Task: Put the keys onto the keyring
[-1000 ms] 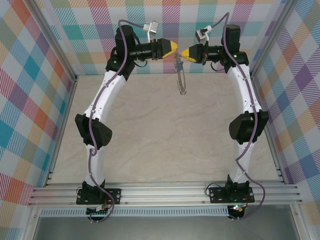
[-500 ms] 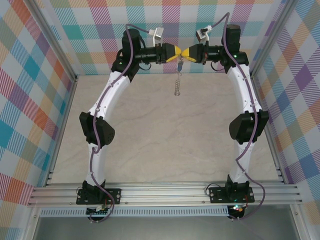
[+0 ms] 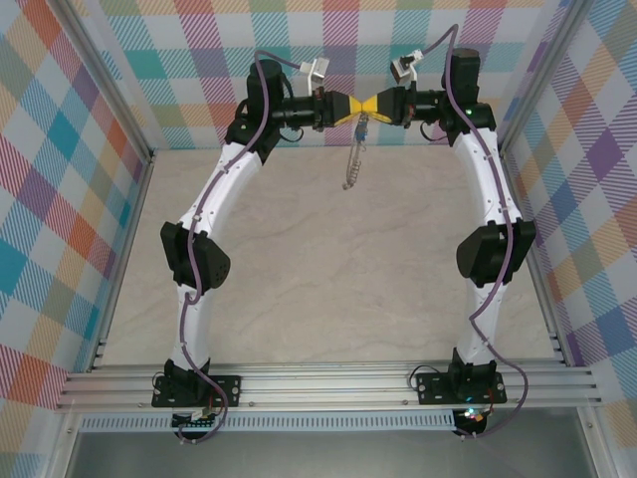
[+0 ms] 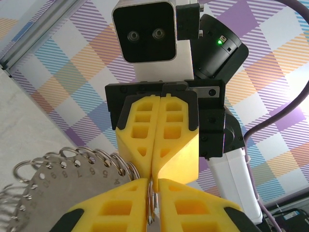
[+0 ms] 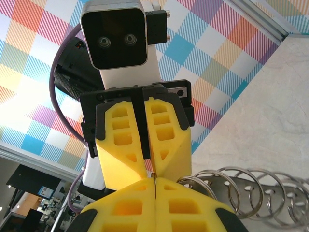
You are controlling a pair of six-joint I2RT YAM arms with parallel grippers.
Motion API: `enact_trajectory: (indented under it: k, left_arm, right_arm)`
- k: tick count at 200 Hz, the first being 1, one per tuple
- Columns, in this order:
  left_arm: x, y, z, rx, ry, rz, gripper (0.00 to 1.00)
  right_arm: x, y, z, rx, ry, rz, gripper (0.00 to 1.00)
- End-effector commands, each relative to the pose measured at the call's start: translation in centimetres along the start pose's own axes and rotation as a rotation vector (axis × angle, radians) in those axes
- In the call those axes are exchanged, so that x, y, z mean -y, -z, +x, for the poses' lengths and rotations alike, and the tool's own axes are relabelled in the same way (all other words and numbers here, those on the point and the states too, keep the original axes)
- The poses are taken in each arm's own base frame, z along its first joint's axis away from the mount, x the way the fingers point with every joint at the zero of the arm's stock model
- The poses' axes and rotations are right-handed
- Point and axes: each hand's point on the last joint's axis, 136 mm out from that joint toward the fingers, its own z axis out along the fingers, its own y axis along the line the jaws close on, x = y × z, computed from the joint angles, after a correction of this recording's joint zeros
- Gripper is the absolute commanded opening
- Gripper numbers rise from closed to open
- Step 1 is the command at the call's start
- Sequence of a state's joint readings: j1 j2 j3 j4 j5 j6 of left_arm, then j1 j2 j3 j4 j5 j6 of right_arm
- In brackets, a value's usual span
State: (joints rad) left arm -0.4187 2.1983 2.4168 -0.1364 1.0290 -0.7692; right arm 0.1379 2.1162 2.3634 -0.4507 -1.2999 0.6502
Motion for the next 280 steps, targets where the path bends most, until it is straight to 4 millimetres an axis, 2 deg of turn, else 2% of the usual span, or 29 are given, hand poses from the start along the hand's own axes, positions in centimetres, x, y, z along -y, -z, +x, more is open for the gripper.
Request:
enact_trajectory:
  k: [1, 24, 43, 58, 73, 100, 140, 178, 223, 280]
  left_arm:
    - [2.1, -0.7, 0.7, -0.03, -0.037, 0.054, 0.15]
    - [2.0, -0.9, 0.8, -0.028, -0.037, 0.052, 0.13]
    - [2.1, -1.1, 0.7, -0.02, -0.042, 0.054, 0.0]
    - [2.3, -1.1, 0.4, -0.008, -0.04, 0.059, 0.0]
    - [2.5, -1.1, -0.1, 0.011, -0.041, 0.063, 0.0]
    - [3.1, -0.9, -1.0, 0.049, -0.043, 0.072, 0.0]
    - [3.7, -0.8, -2.3, 0.112, -0.042, 0.084, 0.0]
    - [4.5, -0.7, -3.2, 0.15, -0.022, 0.143, 0.0]
    - [5.4, -0.7, -4.0, 0.172, -0.01, 0.199, 0.0]
    - [5.6, -0.7, -4.2, 0.181, -0.008, 0.207, 0.0]
  right_arm:
    - [-0.7, -0.1, 0.0, 0.0, 0.025, -0.007, 0.0]
    - [-0.8, -0.2, 0.1, -0.003, 0.022, -0.01, 0.0]
    - [-1.0, -0.3, 0.1, -0.005, 0.024, -0.013, 0.0]
    - [-1.2, -0.2, 0.0, 0.005, 0.026, -0.004, 0.0]
    - [-1.3, 0.4, -0.3, 0.033, 0.03, 0.023, 0.21]
    - [-1.3, 2.2, -1.1, 0.114, 0.043, 0.079, 0.36]
    - [-1.0, 4.6, -1.1, 0.234, 0.063, 0.148, 0.38]
    - [0.1, 5.4, -0.2, 0.317, 0.064, 0.223, 0.39]
    - [-0.2, 4.6, 0.4, 0.33, 0.102, 0.24, 0.48]
    - [-2.0, 2.8, 0.5, 0.292, 0.169, 0.212, 0.48]
